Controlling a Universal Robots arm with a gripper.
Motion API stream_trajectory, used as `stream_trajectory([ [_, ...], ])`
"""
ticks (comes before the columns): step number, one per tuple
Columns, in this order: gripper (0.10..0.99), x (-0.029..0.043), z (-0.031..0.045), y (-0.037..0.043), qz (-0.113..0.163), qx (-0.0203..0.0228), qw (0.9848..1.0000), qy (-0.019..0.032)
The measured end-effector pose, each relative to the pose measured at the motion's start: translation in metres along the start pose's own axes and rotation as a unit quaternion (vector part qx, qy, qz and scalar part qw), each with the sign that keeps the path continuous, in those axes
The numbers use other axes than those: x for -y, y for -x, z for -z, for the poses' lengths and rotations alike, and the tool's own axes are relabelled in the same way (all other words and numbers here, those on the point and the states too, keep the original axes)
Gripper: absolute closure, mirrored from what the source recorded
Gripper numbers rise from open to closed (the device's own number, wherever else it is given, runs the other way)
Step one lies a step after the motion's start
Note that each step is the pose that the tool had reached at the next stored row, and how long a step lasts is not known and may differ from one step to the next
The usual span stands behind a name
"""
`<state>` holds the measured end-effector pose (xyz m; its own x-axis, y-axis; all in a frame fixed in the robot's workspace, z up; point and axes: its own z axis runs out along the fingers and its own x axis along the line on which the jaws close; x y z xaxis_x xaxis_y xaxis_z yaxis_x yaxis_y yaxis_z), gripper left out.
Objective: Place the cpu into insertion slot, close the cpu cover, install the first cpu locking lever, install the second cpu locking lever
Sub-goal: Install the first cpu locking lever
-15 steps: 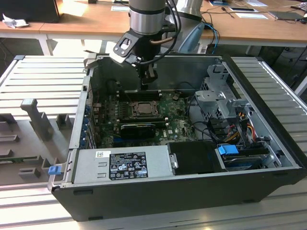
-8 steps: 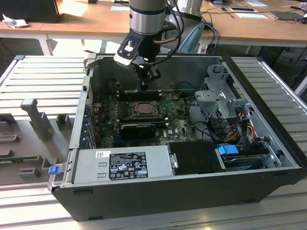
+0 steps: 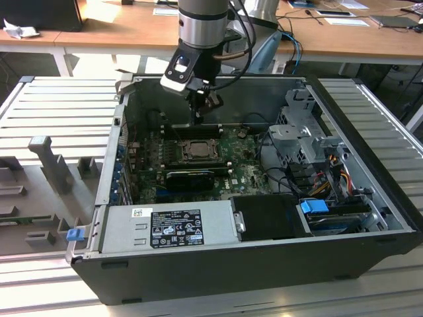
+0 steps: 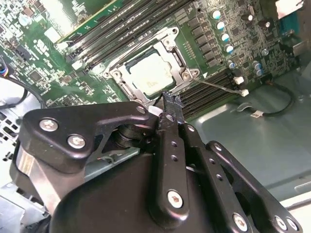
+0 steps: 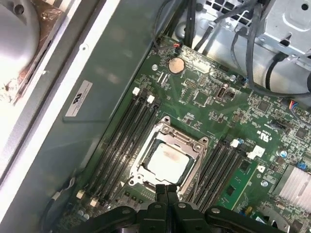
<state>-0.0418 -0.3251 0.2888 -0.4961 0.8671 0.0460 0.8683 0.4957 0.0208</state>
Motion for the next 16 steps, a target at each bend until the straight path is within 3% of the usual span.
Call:
stream_trajectory([
  [5,0.98,0.0,0.0,0.0,0.032,-0.0007,0.9995,-0.0015],
  [16,0.98,0.0,0.0,0.0,0.071,-0.0015,0.9975,-0.0033],
])
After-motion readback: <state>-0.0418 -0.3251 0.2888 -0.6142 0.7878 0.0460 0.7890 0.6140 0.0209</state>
